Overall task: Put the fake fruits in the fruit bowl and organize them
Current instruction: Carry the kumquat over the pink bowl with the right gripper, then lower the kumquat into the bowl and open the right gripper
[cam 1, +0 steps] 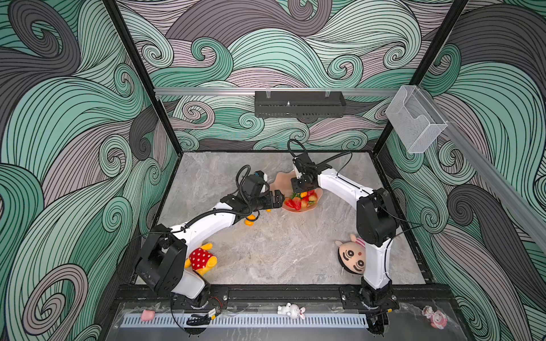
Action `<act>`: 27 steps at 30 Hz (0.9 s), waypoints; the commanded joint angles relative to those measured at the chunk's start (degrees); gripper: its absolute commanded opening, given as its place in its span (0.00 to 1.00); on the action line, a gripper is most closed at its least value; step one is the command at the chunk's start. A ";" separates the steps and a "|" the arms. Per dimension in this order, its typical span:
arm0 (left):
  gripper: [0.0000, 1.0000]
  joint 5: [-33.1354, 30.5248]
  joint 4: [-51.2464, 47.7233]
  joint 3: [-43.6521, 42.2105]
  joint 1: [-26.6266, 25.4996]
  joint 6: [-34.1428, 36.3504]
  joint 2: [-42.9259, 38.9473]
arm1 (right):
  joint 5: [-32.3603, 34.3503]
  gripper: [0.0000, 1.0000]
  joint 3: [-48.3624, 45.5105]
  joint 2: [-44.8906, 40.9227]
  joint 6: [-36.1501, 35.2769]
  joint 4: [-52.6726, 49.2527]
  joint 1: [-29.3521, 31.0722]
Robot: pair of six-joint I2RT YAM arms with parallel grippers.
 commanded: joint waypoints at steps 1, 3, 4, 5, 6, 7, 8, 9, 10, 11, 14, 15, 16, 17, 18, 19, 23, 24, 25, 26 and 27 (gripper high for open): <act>0.99 0.61 -0.39 -0.15 0.53 -0.39 -0.94 | -0.12 0.24 2.56 1.94 -1.61 -2.50 -0.03; 0.99 0.69 -0.33 -0.32 0.60 -0.42 -0.95 | 0.03 0.25 2.69 2.31 -1.71 -2.62 -0.03; 0.99 0.69 -0.40 -0.33 0.61 -0.40 -1.03 | 0.12 0.26 2.76 2.52 -1.71 -2.61 -0.03; 0.99 0.69 -0.39 -0.41 0.62 -0.32 -1.04 | 0.33 0.26 2.79 2.60 -1.71 -2.56 -0.03; 0.99 0.69 -0.36 -0.37 0.62 -0.31 -1.12 | 0.52 0.27 2.79 2.63 -1.78 -2.66 -0.03; 0.99 0.71 -0.44 -0.39 0.70 -0.34 -1.13 | 0.64 0.27 2.78 2.64 -1.79 -2.62 -0.03; 0.99 0.69 -0.44 -0.27 0.70 -0.31 -1.12 | 0.84 0.27 2.76 2.63 -1.86 -2.64 -0.06; 0.99 0.69 -0.48 -0.32 0.70 -0.32 -1.16 | 0.93 0.28 2.79 2.74 -1.88 -2.70 -0.07; 0.99 0.74 -0.44 -0.33 0.78 -0.32 -1.04 | 1.12 0.28 2.87 2.82 -1.96 -2.80 -0.03; 0.99 0.82 -0.48 -0.28 0.79 -0.31 -1.03 | 1.14 0.29 2.93 2.84 -1.97 -2.97 -0.07; 0.99 1.02 -0.51 -0.42 0.79 -0.40 -1.03 | 1.37 0.30 2.79 2.51 -1.97 -2.94 -0.03; 0.99 1.05 -0.56 -0.41 0.79 -0.40 -0.97 | 1.40 0.31 2.78 2.37 -1.97 -2.94 -0.05; 0.99 1.05 -0.57 -0.46 0.79 -0.40 -1.13 | 1.43 0.31 2.75 2.27 -1.97 -2.96 -0.06; 0.99 1.04 -0.51 -0.48 0.79 -0.41 -1.16 | 1.40 0.31 2.62 2.06 -2.01 -2.95 -0.04; 0.99 1.04 -0.58 -0.46 0.79 -0.40 -1.22 | 1.39 0.32 2.79 1.82 -1.89 -3.01 -0.07; 0.98 1.04 -0.70 -0.50 0.81 -0.40 -1.30 | 1.38 0.32 2.79 1.62 -1.88 -2.98 -0.03; 0.99 0.95 -1.07 -0.41 0.88 -0.40 -1.98 | 1.44 0.34 2.61 0.04 -1.73 -3.06 -0.03; 0.99 0.96 -1.16 -0.34 0.88 -0.40 -2.31 | 1.44 0.35 2.44 -0.55 -1.71 -3.06 -0.07; 0.99 0.95 -1.24 -0.25 0.88 -0.40 -2.35 | 1.57 0.36 2.36 -1.19 -1.66 -3.03 -0.03; 0.98 0.95 -1.44 -0.15 0.88 -0.41 -2.36 | 1.56 0.37 2.35 -1.76 -1.70 -3.02 0.00; 0.99 0.96 -1.61 -0.12 0.88 -0.40 -2.38 | 1.57 0.38 2.35 -2.25 -1.71 -3.01 -0.03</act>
